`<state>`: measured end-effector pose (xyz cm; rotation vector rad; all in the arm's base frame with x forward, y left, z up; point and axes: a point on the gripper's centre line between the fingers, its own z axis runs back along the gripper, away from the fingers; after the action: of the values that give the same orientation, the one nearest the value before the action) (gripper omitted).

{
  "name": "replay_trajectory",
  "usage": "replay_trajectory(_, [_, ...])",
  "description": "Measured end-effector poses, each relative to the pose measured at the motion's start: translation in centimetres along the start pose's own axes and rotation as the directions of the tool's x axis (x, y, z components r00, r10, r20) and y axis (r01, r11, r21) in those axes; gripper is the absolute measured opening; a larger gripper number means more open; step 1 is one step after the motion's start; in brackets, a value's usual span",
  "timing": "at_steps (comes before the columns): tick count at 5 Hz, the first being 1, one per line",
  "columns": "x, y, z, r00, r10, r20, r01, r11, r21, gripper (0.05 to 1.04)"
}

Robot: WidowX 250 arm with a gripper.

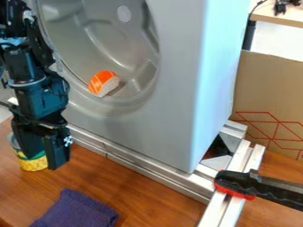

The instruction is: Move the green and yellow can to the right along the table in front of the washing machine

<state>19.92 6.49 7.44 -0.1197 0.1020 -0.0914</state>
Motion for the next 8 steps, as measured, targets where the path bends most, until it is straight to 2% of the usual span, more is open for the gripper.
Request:
replay_trajectory(1, [-0.1,0.0,-0.3,1.0,0.004,-0.011,-0.004,1.0,-0.006,1.0])
replay_trajectory(2, [0.2,0.5,-0.8,1.0,0.004,-0.011,-0.004,1.0,0.012,1.0])
replay_trajectory(3, [0.9,1.0,-0.9,1.0,0.01,0.004,-0.01,1.0,0.02,1.0])
replay_trajectory(4, [0.6,3.0,0.1,0.999,0.03,0.023,-0.031,0.999,0.034,1.0])
replay_trajectory(5, [0.9,4.8,0.3,1.0,-0.005,0.019,0.003,0.993,0.115,1.0])
replay_trajectory(6, [2.0,7.3,-0.5,1.0,0.009,-0.008,-0.007,0.982,0.19,1.0])
replay_trajectory(7, [3.3,8.7,-0.5,0.999,0.039,0.028,-0.044,0.972,0.229,1.0])
replay_trajectory(8, [4.0,10.1,-0.5,0.997,0.069,0.034,-0.075,0.97,0.229,1.0])
